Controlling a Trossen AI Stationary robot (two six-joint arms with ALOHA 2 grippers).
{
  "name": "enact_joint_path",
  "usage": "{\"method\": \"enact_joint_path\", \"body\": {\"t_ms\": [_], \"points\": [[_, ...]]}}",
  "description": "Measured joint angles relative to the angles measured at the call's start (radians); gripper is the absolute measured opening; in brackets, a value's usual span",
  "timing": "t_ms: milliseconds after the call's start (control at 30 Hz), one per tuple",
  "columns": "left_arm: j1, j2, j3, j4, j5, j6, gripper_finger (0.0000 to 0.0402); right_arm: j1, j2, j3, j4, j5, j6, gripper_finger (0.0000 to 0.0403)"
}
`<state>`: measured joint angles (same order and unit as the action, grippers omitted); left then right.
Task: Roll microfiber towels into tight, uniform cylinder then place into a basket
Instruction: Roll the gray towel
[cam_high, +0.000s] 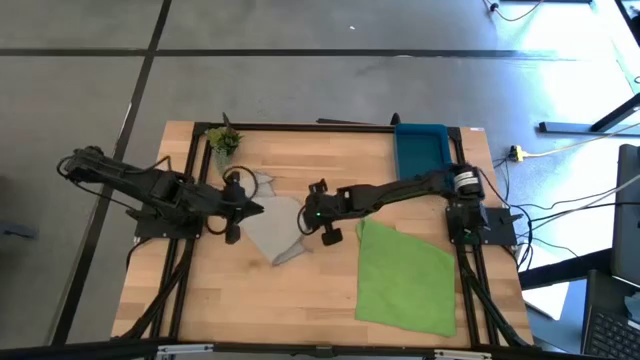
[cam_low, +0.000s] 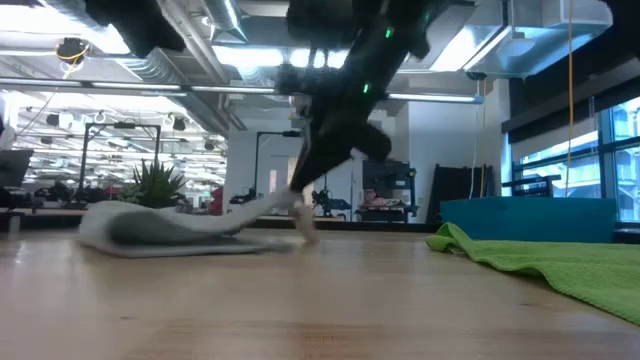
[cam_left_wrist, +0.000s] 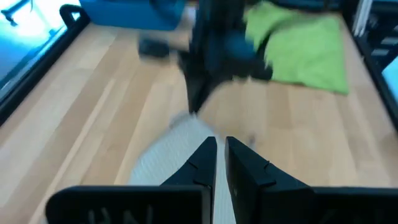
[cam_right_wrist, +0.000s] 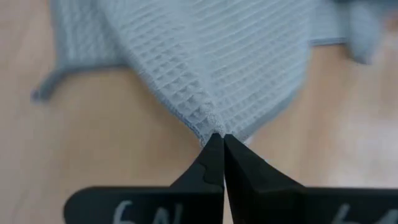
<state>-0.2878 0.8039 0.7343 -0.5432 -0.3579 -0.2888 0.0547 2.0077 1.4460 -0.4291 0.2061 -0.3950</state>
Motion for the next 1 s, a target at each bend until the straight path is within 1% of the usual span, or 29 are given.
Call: {"method": "enact_joint_path", "body": {"t_ms": [133, 300, 367, 433, 500, 567, 733, 867, 1000], "points": [[0.0, 0.069, 0.0, 0.021, -0.001, 0.001, 0.0025, 0.002, -0.072, 0.002, -0.071, 0.058, -0.001, 0.0001], [-0.001, 0.153, 0.0, 0.038, -0.003, -0.02, 0.0025, 0.004, -0.137, 0.002, -0.091, 0.063, -0.005, 0.0001], [-0.002, 0.194, 0.0, 0.039, -0.023, -0.034, 0.0025, 0.009, -0.148, 0.002, -0.1, 0.065, -0.01, 0.0001], [-0.003, 0.239, 0.0, 0.056, -0.034, -0.056, 0.0025, 0.019, -0.156, 0.002, -0.108, 0.061, -0.012, 0.0001], [-0.003, 0.287, 0.0, 0.111, -0.034, -0.064, 0.0025, 0.031, -0.157, 0.002, -0.104, 0.052, -0.024, 0.0], [-0.004, 0.327, 0.0, 0.177, -0.028, -0.031, 0.0025, 0.045, -0.156, 0.002, -0.109, 0.031, -0.044, 0.0], [-0.008, 0.39, 0.0, 0.318, -0.015, 0.074, 0.0025, 0.069, -0.152, 0.002, -0.102, 0.034, -0.053, 0.0], [-0.009, 0.416, 0.0, 0.324, -0.008, 0.086, 0.0025, 0.069, -0.152, 0.002, -0.098, 0.035, -0.052, 0.0], [-0.004, 0.429, 0.0, 0.337, -0.026, 0.083, 0.0025, 0.069, -0.152, 0.002, -0.092, 0.037, -0.052, 0.0]]}}
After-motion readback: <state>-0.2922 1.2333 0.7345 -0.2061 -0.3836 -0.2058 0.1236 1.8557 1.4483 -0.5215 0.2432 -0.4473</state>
